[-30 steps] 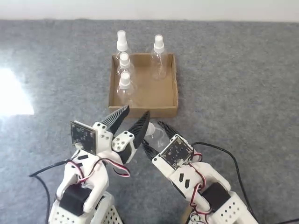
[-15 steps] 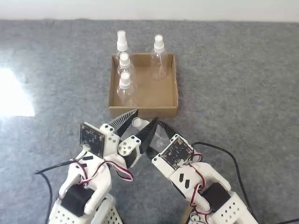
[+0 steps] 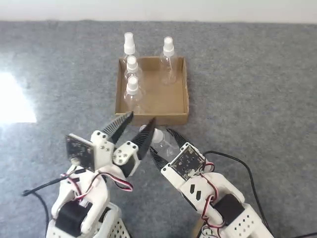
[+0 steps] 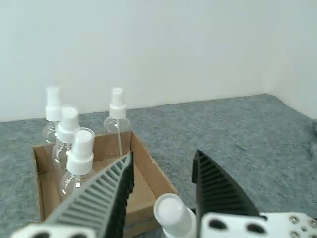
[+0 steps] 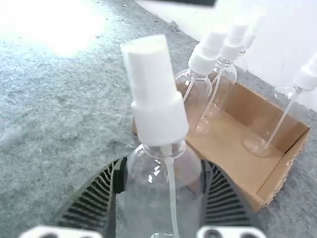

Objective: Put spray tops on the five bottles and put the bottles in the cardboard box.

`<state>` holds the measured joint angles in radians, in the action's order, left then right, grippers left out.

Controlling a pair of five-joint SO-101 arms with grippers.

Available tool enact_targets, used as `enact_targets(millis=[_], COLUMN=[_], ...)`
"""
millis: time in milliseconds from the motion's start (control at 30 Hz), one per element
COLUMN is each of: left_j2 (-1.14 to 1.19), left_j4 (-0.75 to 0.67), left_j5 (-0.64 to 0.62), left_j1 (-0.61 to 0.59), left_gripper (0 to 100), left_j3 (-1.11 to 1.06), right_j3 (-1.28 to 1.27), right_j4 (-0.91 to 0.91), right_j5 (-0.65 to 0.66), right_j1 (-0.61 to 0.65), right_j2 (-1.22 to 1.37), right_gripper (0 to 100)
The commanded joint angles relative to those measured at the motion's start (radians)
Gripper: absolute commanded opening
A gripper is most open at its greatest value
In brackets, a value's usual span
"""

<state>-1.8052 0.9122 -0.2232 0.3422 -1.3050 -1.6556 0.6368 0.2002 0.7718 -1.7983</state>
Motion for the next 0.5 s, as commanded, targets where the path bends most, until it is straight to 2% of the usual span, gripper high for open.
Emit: enact_targets(millis=[0,267,467], left_j2=[-0.014,-0.014,-0.014], left_j4=[0.003,0.003,-0.054], left_j5=[0.000,-0.044,-0.018], left_j1=[-0.080,-0.279,-0.252], left_gripper=[18,18,18], left_j3=[0.061,0.030,-0.039], right_j3=[0.031,0.077,0.078], right_j4=[-0.030,-0.022,-0.024], right_j5=[-0.002,-0.003,-0.005], right_j1=[-0.010,-0.010,-0.010], right_j2=[-0.018,-0.018,-0.018], right_gripper=[8.7,8.7,8.8])
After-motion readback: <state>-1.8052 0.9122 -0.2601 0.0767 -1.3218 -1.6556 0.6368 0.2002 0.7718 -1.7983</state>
